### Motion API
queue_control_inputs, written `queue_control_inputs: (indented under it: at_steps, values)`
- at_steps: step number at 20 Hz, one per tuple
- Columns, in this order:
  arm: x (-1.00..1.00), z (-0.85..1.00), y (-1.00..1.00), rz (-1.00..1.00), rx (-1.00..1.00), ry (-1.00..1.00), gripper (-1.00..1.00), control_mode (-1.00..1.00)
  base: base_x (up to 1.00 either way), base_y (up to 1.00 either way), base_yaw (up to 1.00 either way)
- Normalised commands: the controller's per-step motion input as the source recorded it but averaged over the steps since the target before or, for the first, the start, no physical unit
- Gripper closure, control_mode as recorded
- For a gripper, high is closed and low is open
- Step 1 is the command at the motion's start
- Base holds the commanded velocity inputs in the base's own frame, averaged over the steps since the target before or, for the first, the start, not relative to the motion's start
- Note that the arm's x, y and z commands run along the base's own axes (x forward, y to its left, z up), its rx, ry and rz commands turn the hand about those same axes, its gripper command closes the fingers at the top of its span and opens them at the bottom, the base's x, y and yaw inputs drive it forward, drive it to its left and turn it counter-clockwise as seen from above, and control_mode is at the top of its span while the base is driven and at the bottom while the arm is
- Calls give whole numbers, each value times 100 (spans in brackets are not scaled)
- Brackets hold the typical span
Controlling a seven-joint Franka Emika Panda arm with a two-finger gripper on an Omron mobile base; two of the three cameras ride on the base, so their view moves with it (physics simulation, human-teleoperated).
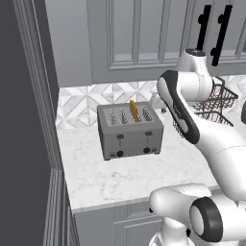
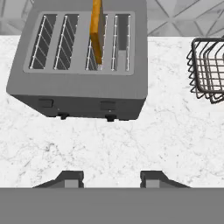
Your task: Start the toaster. Once the lever pops up, take the bread to the plate on the dining counter.
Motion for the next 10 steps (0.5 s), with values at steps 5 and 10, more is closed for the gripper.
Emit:
queue_control_inputs:
  at_steps: [5,10]
  values:
    - [-18,-25,-2,-9,5,9,-100,-100,0,0,0]
    - [-16,-97,-24,-25,37,35,-100,-100,0,0,0]
